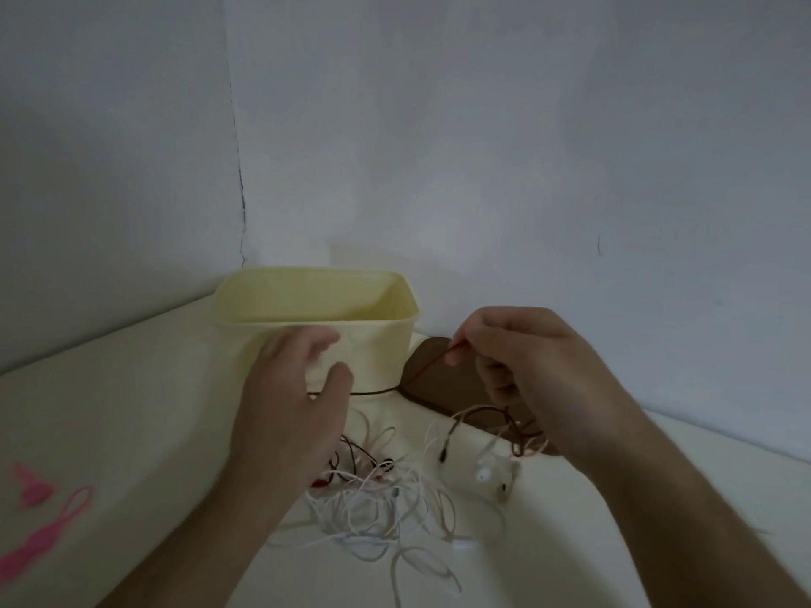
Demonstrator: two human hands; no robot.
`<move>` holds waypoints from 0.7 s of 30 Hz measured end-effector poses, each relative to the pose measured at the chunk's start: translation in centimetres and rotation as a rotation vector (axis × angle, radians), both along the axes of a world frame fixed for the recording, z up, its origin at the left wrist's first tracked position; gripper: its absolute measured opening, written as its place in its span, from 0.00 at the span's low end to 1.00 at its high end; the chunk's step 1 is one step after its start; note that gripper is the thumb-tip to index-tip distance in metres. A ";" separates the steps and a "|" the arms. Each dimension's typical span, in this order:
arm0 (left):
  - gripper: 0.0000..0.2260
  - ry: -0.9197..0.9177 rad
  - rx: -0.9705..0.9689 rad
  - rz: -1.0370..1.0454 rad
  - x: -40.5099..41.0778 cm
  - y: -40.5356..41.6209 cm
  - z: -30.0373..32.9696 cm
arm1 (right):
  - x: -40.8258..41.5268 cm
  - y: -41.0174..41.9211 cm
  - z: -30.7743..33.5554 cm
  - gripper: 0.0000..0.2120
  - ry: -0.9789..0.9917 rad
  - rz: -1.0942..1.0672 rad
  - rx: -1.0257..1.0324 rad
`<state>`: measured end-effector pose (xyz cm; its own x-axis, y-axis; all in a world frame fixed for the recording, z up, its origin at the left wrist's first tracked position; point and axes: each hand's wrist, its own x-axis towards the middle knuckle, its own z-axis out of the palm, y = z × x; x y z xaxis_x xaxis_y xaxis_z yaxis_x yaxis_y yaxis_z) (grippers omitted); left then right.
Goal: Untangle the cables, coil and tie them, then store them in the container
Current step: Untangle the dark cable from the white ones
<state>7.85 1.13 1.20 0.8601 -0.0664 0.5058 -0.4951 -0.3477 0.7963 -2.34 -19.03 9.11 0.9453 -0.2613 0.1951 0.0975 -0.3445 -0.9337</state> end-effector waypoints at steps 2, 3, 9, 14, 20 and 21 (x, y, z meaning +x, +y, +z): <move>0.13 -0.035 -0.036 -0.308 -0.7 0.1 0.3 | 0.5 1.0 -0.6 0.16 0.001 0.053 -0.058; 0.14 0.024 -0.076 -0.512 -1.0 -0.1 0.4 | 0.7 1.4 -0.9 0.16 -0.009 0.089 -0.072; 0.18 0.339 -0.424 -0.688 -1.5 -0.7 0.2 | 0.9 1.5 -1.6 0.06 -0.014 0.158 -0.172; 0.17 0.256 -0.746 -0.458 0.3 0.1 0.9 | 0.8 -0.4 -1.0 0.07 0.037 -0.050 -0.354; 0.18 0.263 -0.831 -0.243 0.8 0.4 0.7 | 0.0 -2.0 -0.4 0.08 0.222 -0.094 -0.518; 0.18 0.269 -0.824 -0.211 0.8 0.4 0.6 | -0.2 -2.1 -0.2 0.08 0.241 -0.091 -0.530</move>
